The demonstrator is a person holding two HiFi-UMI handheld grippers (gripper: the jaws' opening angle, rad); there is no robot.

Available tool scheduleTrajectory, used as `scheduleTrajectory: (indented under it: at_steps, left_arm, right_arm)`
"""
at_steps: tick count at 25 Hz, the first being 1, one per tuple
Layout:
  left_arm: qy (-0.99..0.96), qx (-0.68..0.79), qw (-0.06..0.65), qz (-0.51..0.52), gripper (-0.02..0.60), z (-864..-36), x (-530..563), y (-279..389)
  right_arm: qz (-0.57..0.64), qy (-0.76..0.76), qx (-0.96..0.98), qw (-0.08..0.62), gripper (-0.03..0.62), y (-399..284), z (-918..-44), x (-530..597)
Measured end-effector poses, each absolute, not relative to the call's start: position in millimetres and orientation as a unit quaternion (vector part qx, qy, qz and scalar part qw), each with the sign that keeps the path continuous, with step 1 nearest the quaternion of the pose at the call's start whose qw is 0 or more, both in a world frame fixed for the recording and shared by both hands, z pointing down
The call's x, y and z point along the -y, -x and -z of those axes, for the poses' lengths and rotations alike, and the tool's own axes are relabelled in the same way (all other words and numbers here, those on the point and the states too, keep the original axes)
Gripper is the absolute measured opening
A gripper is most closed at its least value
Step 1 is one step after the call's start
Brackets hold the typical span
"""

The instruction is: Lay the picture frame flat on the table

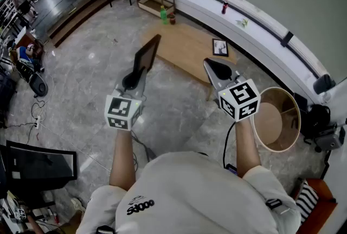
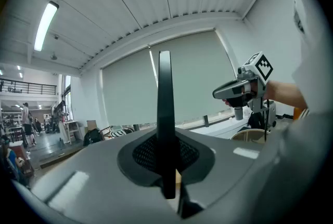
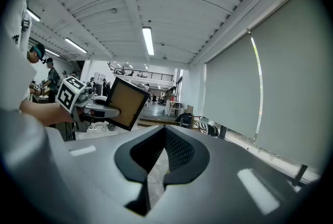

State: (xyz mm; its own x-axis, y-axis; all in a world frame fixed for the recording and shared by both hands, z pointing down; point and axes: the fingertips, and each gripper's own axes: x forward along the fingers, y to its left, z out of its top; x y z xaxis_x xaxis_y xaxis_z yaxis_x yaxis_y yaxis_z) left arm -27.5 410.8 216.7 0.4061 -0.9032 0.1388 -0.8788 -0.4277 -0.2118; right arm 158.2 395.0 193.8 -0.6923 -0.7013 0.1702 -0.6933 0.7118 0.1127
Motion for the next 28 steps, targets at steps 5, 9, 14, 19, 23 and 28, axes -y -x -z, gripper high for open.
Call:
scheduleTrajectory:
  at_steps: [5, 9, 14, 19, 23, 28]
  left_arm:
    - [0.836, -0.532, 0.054, 0.120, 0.018, -221.9, -407.5, 13.2]
    - [0.831, -0.540, 0.051, 0.121, 0.018, -223.8, -408.5, 6.2]
    - [0.822, -0.556, 0.037, 0.115, 0.018, -236.8, -409.4, -1.5]
    - [0.823, -0.556, 0.030, 0.114, 0.018, -247.6, -396.6, -11.4]
    - [0.823, -0.555, 0.027, 0.114, 0.018, -252.2, -375.1, -10.7]
    - [0.828, -0.550, 0.022, 0.109, 0.018, -262.9, -330.1, 5.0]
  right_arm:
    - [0.010, -0.373, 0.924, 0.086, 0.002, -171.3, -197.6, -390.9]
    - [-0.002, -0.370, 0.927, 0.064, 0.003, -183.9, -196.2, -388.8]
    - [-0.010, -0.365, 0.928, 0.070, 0.003, -194.4, -209.7, -382.8]
    - [-0.020, -0.357, 0.930, 0.080, 0.003, -197.7, -221.4, -367.9]
    - [-0.024, -0.354, 0.931, 0.084, 0.003, -192.5, -227.2, -349.2]
    - [-0.026, -0.363, 0.927, 0.092, 0.003, -179.1, -237.1, -310.0]
